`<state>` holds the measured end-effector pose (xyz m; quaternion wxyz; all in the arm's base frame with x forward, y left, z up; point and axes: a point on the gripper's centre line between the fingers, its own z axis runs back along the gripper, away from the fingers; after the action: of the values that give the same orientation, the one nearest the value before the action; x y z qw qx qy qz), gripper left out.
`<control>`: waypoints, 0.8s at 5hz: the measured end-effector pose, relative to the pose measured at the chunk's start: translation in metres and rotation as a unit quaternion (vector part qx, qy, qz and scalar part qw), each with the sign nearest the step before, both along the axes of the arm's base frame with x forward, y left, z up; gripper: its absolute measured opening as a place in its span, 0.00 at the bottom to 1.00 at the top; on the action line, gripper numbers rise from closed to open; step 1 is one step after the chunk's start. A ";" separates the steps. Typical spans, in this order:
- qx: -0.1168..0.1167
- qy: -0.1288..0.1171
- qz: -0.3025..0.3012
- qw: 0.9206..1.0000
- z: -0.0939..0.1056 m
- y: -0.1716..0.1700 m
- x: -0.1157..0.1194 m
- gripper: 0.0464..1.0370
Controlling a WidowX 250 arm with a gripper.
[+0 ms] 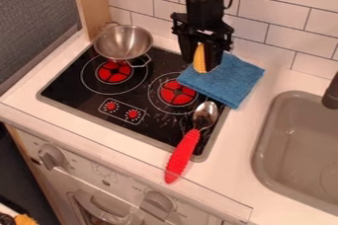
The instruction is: Move the yellow corn to the blue cloth
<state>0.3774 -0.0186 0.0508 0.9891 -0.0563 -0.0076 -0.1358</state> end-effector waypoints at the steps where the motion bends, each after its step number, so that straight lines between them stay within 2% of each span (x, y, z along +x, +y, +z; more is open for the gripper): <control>1: 0.012 0.008 -0.002 1.000 -0.006 0.001 0.003 0.57; 2: 0.029 0.013 -0.006 0.999 -0.011 0.002 -0.001 0.65; 3: 0.039 0.014 -0.015 0.999 -0.012 0.001 -0.002 0.92; 4: 0.041 0.016 -0.028 0.999 -0.013 -0.006 -0.005 0.97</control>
<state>0.3726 -0.0247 0.0375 0.9864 -0.0185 0.0155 -0.1628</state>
